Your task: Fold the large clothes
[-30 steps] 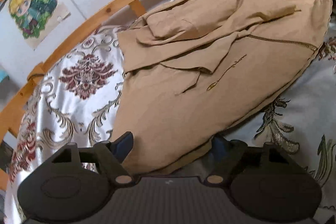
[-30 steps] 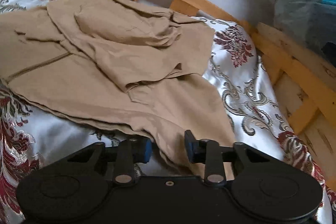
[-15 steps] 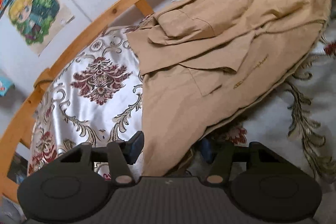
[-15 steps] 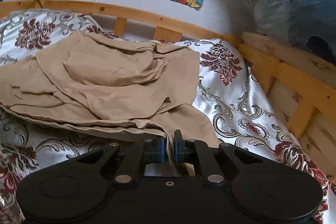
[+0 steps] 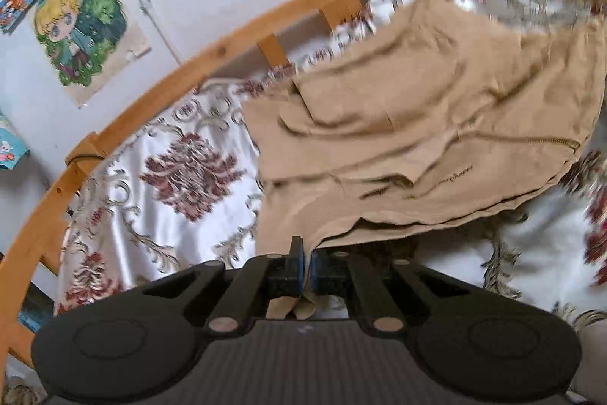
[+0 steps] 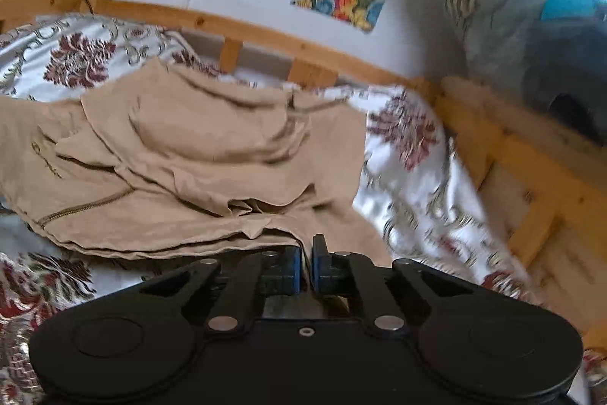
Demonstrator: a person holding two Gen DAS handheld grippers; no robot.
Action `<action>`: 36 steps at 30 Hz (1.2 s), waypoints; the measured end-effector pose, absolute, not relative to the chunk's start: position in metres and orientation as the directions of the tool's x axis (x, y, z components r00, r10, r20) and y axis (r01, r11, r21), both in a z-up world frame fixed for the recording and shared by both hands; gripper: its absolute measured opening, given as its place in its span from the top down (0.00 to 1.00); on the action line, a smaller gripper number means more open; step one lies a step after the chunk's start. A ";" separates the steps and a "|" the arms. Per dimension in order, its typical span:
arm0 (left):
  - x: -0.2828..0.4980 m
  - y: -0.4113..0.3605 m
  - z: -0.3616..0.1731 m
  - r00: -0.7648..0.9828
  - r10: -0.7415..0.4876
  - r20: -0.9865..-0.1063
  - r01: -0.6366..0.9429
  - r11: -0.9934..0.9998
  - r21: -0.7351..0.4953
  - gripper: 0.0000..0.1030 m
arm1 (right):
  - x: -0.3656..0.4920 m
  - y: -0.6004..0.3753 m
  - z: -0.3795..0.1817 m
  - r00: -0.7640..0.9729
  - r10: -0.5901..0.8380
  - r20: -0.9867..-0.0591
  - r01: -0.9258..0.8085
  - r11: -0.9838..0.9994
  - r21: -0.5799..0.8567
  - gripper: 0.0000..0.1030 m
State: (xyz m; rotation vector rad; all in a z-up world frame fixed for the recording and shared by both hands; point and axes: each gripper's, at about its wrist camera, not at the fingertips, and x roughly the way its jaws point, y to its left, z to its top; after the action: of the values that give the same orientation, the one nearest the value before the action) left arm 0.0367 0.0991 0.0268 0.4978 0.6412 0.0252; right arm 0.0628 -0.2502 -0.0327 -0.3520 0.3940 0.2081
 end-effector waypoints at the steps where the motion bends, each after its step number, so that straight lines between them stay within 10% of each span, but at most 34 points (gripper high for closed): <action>1: 0.031 0.103 0.036 0.814 0.160 -0.559 0.127 0.889 0.440 0.98 | 0.059 -0.251 -0.027 0.904 0.128 -0.407 -0.261 0.920 -0.291 0.95; 12: -0.001 0.114 0.095 0.841 0.128 -0.526 0.100 0.917 0.385 0.97 | -0.003 -0.256 0.047 0.917 0.209 -0.339 -0.327 0.880 -0.344 0.96; 26: 0.203 0.126 0.030 0.690 0.298 -0.659 0.039 0.895 0.445 0.97 | 0.202 -0.221 0.005 0.884 0.068 -0.462 -0.272 0.879 -0.392 0.94; 33: 0.251 0.124 -0.031 0.635 0.270 -0.723 0.114 0.894 0.434 0.96 | 0.240 -0.234 -0.035 0.835 0.058 -0.547 -0.249 0.927 -0.281 0.72; 36: 0.247 0.133 -0.028 0.637 0.233 -0.735 0.088 0.925 0.369 0.92 | 0.230 -0.251 -0.027 0.864 0.099 -0.494 -0.218 0.958 -0.188 0.31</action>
State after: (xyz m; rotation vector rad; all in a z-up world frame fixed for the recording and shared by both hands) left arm 0.2473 0.1329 -0.0278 0.3935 0.8821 0.0853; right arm 0.2297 -0.2514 -0.0274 -0.2429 0.5023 0.1681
